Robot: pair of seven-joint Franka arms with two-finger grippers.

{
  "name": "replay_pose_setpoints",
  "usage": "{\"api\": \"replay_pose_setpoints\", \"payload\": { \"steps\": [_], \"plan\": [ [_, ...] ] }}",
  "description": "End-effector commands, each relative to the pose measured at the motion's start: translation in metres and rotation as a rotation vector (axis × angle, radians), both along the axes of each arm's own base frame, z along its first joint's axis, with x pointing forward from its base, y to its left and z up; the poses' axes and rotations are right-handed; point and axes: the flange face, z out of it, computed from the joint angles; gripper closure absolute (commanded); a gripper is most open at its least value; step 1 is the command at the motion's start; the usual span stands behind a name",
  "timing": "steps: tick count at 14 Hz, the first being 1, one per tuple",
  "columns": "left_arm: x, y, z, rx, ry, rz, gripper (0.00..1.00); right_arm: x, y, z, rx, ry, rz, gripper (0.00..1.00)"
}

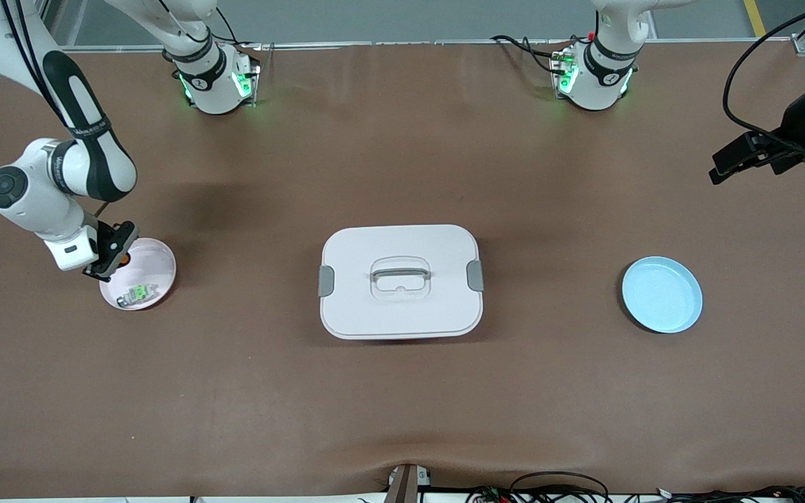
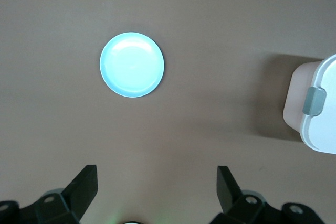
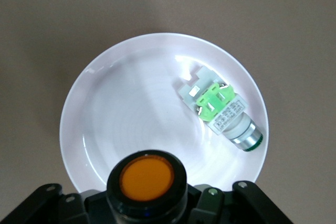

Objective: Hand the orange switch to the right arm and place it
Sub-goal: 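Move the orange switch with the right gripper over the white plate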

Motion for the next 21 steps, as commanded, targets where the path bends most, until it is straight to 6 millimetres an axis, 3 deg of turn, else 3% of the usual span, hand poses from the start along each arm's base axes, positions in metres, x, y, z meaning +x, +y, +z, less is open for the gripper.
{"api": "replay_pose_setpoints", "payload": {
  "steps": [1, 9, 11, 14, 15, 16, 18, 21],
  "plan": [
    [-0.009, 0.003, 0.002, -0.005, -0.002, -0.003, 0.00, -0.003, -0.004, -0.013, -0.008, -0.028, 0.027, 1.00],
    [-0.011, 0.003, 0.011, -0.005, -0.011, -0.006, 0.00, -0.010, -0.005, -0.037, -0.008, -0.061, 0.030, 1.00],
    [-0.009, 0.002, 0.009, -0.006, -0.012, -0.008, 0.00, -0.010, -0.005, -0.037, -0.008, -0.063, 0.026, 0.83],
    [-0.010, 0.002, 0.010, -0.005, -0.012, -0.009, 0.00, -0.010, -0.008, -0.037, -0.008, -0.071, 0.011, 0.42],
    [-0.010, 0.002, 0.010, -0.005, -0.012, -0.009, 0.00, -0.010, -0.009, -0.037, -0.008, -0.071, 0.008, 0.24],
    [-0.010, 0.002, 0.010, -0.005, -0.012, -0.009, 0.00, -0.010, -0.009, -0.037, -0.008, -0.071, 0.008, 0.19],
    [-0.010, 0.002, 0.009, -0.005, -0.010, -0.009, 0.00, -0.010, -0.009, -0.037, -0.008, -0.071, 0.008, 0.00],
    [-0.009, 0.003, 0.009, -0.004, -0.010, -0.006, 0.00, -0.009, -0.008, -0.036, -0.008, -0.073, 0.009, 0.00]
  ]
}}
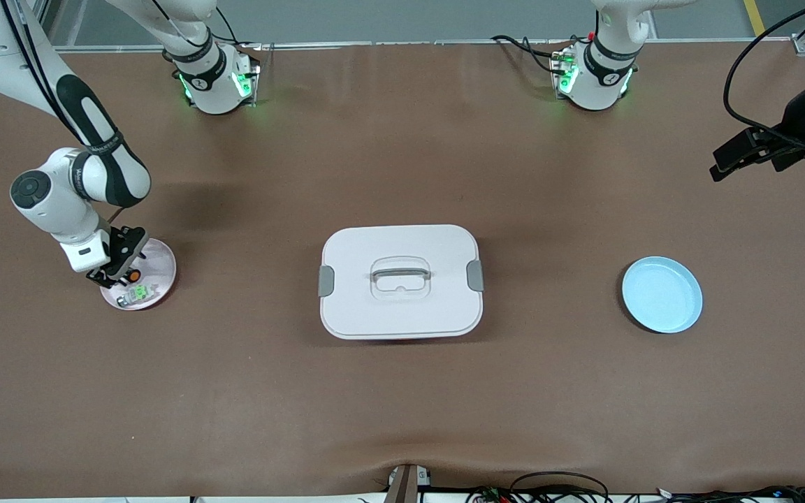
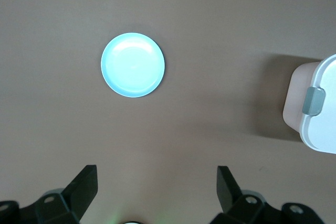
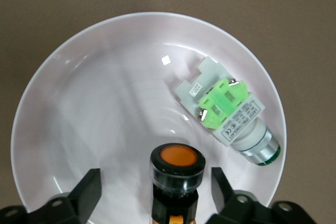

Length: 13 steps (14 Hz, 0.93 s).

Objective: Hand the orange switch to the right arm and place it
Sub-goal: 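Lower the orange switch onto the white plate and open the right gripper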

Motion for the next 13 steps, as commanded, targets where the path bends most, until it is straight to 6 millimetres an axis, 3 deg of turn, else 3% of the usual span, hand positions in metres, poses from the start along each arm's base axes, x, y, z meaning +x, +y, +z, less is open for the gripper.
{"api": "replay_pose_setpoints", "payload": {
  "steps": [1, 6, 10, 13],
  "plan": [
    [-0.007, 0.001, 0.005, -0.003, -0.005, -0.010, 0.00, -0.002, -0.002, 0.002, -0.001, -0.005, 0.009, 0.00],
    [-0.005, 0.002, 0.010, -0.002, -0.018, -0.007, 0.00, 0.001, 0.002, 0.013, -0.004, -0.015, 0.016, 0.00],
    [-0.007, 0.002, 0.012, -0.001, -0.018, 0.001, 0.00, 0.009, 0.006, 0.047, -0.016, -0.057, 0.024, 0.00],
    [-0.007, 0.002, 0.013, -0.001, -0.019, 0.007, 0.00, 0.012, 0.009, 0.061, -0.019, -0.064, 0.028, 0.00]
  ]
}}
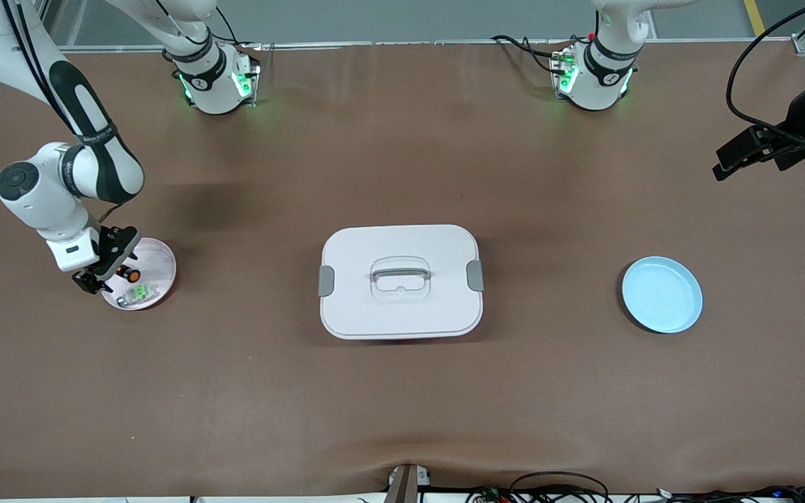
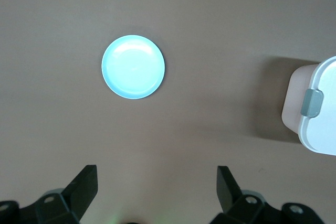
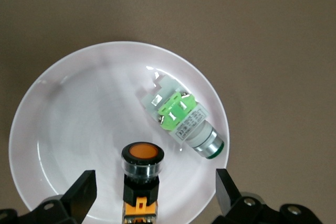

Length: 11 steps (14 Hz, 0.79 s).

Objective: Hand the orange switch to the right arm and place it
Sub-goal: 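Lower the orange switch onto the white plate and open the right gripper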

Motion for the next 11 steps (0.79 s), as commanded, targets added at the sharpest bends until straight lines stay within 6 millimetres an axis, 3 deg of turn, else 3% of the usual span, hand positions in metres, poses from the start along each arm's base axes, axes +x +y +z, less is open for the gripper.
{"api": "replay_pose_setpoints", "payload": {
  "steps": [1, 7, 11],
  "plan": [
    [-0.007, 0.000, 0.008, -0.001, -0.009, 0.006, 0.00, -0.002, 0.007, 0.022, -0.006, 0.001, 0.008, 0.00],
    [-0.008, -0.003, 0.006, 0.004, 0.004, 0.003, 0.00, -0.012, 0.033, 0.067, 0.042, 0.106, -0.280, 0.00],
    [-0.015, -0.002, 0.013, 0.006, 0.007, 0.004, 0.00, -0.021, 0.042, 0.076, 0.074, 0.148, -0.683, 0.00]
  ]
}}
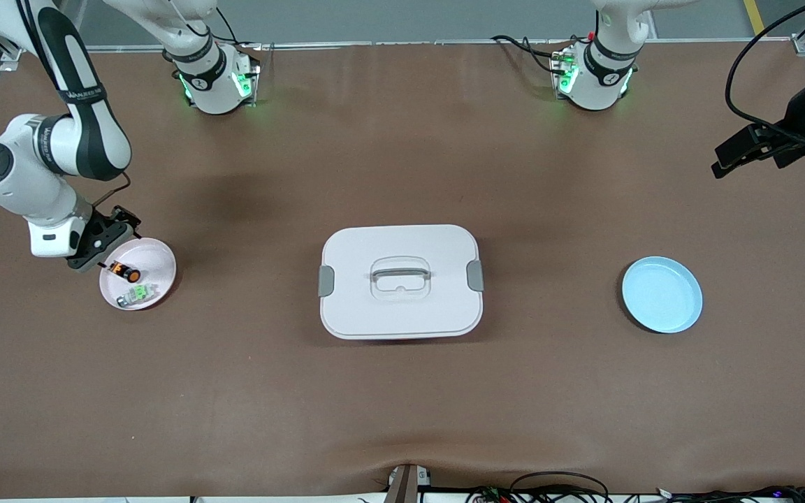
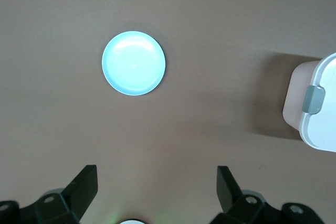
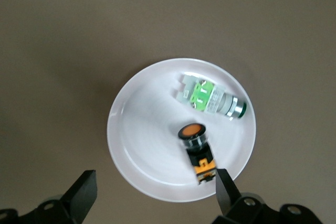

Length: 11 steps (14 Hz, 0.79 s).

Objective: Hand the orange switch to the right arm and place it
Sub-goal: 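Lower the orange switch onto the white plate and open the right gripper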

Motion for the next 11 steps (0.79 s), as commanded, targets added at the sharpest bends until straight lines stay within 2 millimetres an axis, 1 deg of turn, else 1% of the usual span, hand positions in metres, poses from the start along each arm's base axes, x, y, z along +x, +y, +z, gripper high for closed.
{"api": "replay_pose_setpoints", "payload": {
  "steps": [1, 4, 6, 9, 11],
  "plan": [
    [-0.012, -0.001, 0.012, 0.005, -0.003, 0.006, 0.00, -0.008, 0.013, 0.006, -0.007, 0.025, -0.229, 0.00],
    [-0.013, 0.000, 0.013, 0.005, -0.003, 0.008, 0.00, -0.011, 0.034, 0.009, -0.020, 0.072, -0.411, 0.00],
    [-0.016, 0.001, 0.016, 0.006, -0.005, 0.011, 0.00, -0.010, 0.041, 0.014, -0.025, 0.058, -0.531, 0.00],
    [-0.016, 0.002, 0.016, 0.006, -0.003, 0.012, 0.00, -0.006, 0.044, 0.040, -0.022, 0.008, -0.706, 0.00],
    [-0.020, 0.002, 0.019, 0.006, -0.003, 0.012, 0.00, -0.006, 0.044, 0.058, -0.012, -0.028, -0.741, 0.00]
  ]
}}
